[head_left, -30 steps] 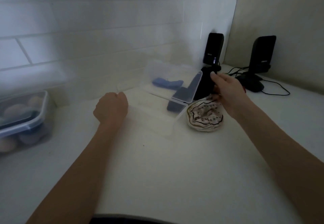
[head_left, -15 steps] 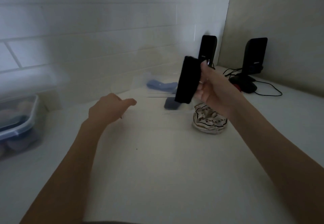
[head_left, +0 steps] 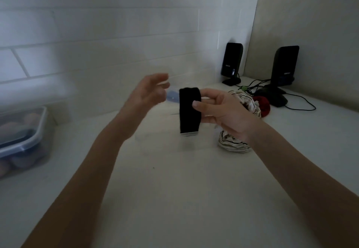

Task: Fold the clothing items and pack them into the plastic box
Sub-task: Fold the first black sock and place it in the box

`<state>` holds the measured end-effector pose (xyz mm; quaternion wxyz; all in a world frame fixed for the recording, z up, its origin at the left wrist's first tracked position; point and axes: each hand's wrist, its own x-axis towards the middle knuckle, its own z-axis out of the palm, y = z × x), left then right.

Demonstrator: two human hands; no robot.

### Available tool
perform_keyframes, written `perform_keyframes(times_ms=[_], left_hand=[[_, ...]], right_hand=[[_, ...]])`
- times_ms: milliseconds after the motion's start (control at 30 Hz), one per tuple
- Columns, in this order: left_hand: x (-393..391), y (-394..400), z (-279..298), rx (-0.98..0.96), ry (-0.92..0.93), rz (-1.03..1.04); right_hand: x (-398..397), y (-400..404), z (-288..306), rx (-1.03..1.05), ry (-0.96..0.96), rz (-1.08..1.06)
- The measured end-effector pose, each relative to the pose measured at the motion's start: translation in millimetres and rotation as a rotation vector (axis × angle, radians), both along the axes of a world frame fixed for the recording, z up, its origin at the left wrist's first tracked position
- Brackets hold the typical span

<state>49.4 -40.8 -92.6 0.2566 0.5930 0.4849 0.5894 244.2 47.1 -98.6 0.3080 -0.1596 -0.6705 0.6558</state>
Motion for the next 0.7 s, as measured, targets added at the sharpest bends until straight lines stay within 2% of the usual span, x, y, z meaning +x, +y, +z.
perform_keyframes(times_ms=[67, 167, 433, 600, 700], left_hand=[[11.2, 2.5, -8.4, -0.113, 0.138, -0.123], [19.9, 2.3, -14.9, -0.196, 0.200, -0.213], [14.1, 8.0, -16.1, -0.231, 0.110, -0.061], [13.4, 9.0, -18.5, -0.277, -0.035, -0.129], [16.3, 6.4, -17.3, -0.321, -0.022, -0.176]], right_hand=[[-3.8, -4.8, -1.4, 0.025, 0.006, -0.003], [-9.5, -11.0, -4.0, 0.028, 0.028, 0.007], [-9.4, -6.1, -5.1, -0.045, 0.056, 0.029], [-14.3, -6.9, -6.8, -0.028, 0.097, -0.133], [-15.7, -5.7, -7.7, 0.040, 0.088, -0.219]])
